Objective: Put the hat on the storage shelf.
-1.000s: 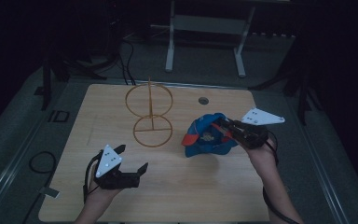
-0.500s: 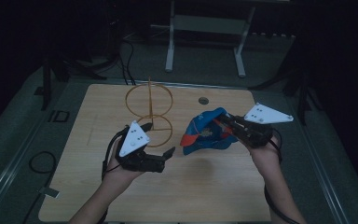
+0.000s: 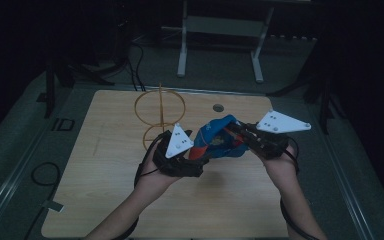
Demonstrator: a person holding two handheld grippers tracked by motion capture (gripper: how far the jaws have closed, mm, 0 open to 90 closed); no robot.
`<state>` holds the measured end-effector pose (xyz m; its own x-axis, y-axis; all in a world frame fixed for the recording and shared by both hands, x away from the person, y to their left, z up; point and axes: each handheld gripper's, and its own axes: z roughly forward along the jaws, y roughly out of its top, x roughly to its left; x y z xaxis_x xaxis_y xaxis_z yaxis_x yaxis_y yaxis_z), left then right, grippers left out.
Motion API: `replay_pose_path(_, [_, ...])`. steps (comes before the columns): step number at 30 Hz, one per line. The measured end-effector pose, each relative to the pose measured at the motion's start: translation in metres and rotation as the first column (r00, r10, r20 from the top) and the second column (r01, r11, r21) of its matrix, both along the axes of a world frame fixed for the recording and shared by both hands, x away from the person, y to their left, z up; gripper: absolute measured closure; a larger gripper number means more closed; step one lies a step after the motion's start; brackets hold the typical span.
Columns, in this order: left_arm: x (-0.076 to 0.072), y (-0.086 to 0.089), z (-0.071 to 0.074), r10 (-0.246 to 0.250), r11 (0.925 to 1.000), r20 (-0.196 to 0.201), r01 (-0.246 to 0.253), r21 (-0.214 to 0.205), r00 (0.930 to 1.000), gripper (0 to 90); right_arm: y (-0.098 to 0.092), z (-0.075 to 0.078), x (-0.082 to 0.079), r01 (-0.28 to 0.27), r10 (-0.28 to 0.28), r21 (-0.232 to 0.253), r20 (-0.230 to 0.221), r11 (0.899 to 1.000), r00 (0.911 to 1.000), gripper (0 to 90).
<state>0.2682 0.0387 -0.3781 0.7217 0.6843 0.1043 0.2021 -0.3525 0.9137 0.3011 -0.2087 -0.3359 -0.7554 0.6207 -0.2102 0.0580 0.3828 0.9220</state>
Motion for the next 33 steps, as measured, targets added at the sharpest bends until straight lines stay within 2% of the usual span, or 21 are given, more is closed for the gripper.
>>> replay_pose_path(2, [0.006,-0.002,-0.001,0.016,0.9998,-0.014,-0.016,0.012,0.9998,21.0,0.002,0.001,-0.001,-0.002,0.002,-0.005,0.003,1.0,1.0,88.1])
replay_pose_path(4, [0.008,-0.004,-0.002,0.033,0.9992,-0.011,-0.033,0.021,0.9994,26.4,0.003,0.001,-0.002,-0.005,0.005,-0.009,0.003,1.0,1.0,88.1])
replay_pose_path(6, [0.011,-0.003,-0.002,0.057,0.998,-0.015,-0.056,0.029,0.9983,37.6,0.004,0.0,-0.002,-0.014,0.014,-0.01,0.002,1.0,0.9999,88.1])
replay_pose_path(8, [0.014,0.0,-0.003,0.067,0.9977,-0.038,-0.066,0.017,0.997,44.6,0.005,-0.002,-0.003,-0.018,0.018,-0.01,0.001,1.0,0.9998,88.1])
replay_pose_path(9, [0.015,0.001,-0.004,0.078,0.9968,-0.044,-0.078,0.017,0.996,51.0,0.005,-0.002,-0.004,-0.02,0.02,-0.008,-0.001,1.0,0.9998,88.1])
replay_pose_path(13, [0.019,0.002,-0.006,0.089,0.9954,-0.059,-0.087,0.042,0.9943,66.0,0.007,-0.005,-0.005,-0.03,0.03,-0.008,-0.008,1.0,0.9995,88.1])
replay_pose_path(18, [0.019,0.004,-0.004,0.129,0.9903,-0.031,-0.127,0.057,0.9912,83.7,0.009,-0.007,-0.009,-0.04,0.04,-0.009,-0.004,0.999,0.9992,88.0])
replay_pose_path(21, [0.017,0.005,0.0,0.132,0.9892,-0.018,-0.13,0.067,0.9911,85.7,0.009,-0.008,-0.013,-0.051,0.051,0.001,-0.003,0.999,0.9987,88.0])
replay_pose_path(25, [0.016,0.006,0.003,0.132,0.9847,0.019,-0.133,0.112,0.9911,86.5,0.007,-0.013,-0.019,-0.071,0.071,0.018,-0.016,0.997,0.9973,88.0])
replay_pose_path(30, [0.015,0.007,0.004,0.119,0.9835,0.035,-0.123,0.132,0.9922,87.2,0.006,-0.024,-0.028,-0.105,0.107,0.044,-0.051,0.993,0.9929,87.7])
replay_pose_path(33, [0.013,0.006,0.005,0.11,0.9829,0.06,-0.118,0.142,0.9921,87.3,0.006,-0.031,-0.034,-0.126,0.129,0.051,-0.063,0.991,0.9897,87.1])
